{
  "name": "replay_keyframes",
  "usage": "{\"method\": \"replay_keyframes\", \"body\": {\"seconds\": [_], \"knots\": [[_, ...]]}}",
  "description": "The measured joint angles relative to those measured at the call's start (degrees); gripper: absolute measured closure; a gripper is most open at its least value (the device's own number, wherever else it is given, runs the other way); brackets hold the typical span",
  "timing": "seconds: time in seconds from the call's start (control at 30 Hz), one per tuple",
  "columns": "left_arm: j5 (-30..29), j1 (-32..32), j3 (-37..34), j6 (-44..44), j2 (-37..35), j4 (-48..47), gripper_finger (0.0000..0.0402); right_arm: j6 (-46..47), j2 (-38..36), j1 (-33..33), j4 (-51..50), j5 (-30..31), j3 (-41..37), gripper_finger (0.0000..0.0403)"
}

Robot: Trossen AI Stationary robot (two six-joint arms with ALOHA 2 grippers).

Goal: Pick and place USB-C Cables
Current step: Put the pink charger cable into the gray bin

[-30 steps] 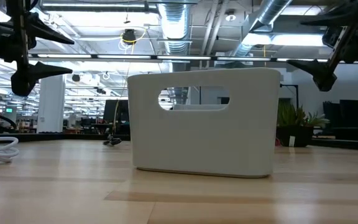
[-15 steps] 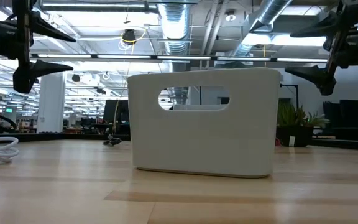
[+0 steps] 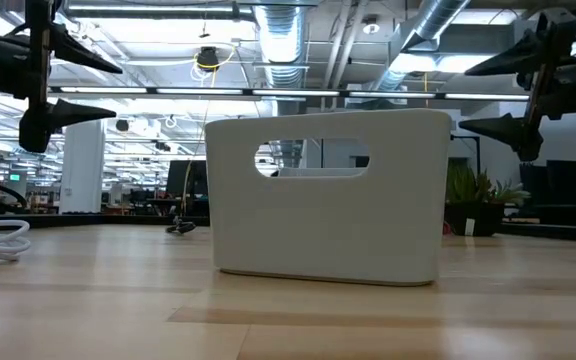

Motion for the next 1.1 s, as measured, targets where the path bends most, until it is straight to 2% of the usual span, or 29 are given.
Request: {"method": "replay_keyframes", "body": {"seconds": [0.13,0.33,0.4,0.47,0.53,0.67,0.83,0.97,1.1], "knots": [[3.2,0.0,0.0,2.2,0.0,5.0,0.0127,0.9,0.0,-0.6,2.6,0.0,0.4,0.0010],[8.4,1.0,0.3,20.8,0.0,24.5,0.0127,-6.3,0.7,-1.0,8.9,0.8,7.8,0.0010],[9.7,1.8,2.6,24.1,0.0,25.9,0.0127,-8.9,2.4,-1.7,9.2,1.9,11.9,0.0010],[10.5,2.5,6.3,25.2,0.0,22.5,0.0127,-11.2,5.1,-2.4,8.1,2.7,16.9,0.0010],[10.6,2.9,10.8,24.4,0.6,15.1,0.0127,-12.4,9.3,-3.0,3.1,4.0,22.6,0.0010],[11.5,3.4,22.0,21.2,3.9,-0.9,0.0127,-12.4,21.7,-4.3,-12.4,7.8,34.9,0.0010],[11.3,3.4,35.8,16.0,11.0,-20.8,0.0127,-7.3,39.4,-8.2,-36.4,13.3,49.5,0.0010],[11.0,3.4,43.2,12.7,16.4,-30.8,0.0127,-4.5,53.0,-13.5,-47.7,12.2,56.5,0.0010],[11.1,3.4,46.4,11.9,20.1,-35.1,0.0127,-9.1,64.3,-18.6,-50.2,7.6,59.0,0.0010]]}}
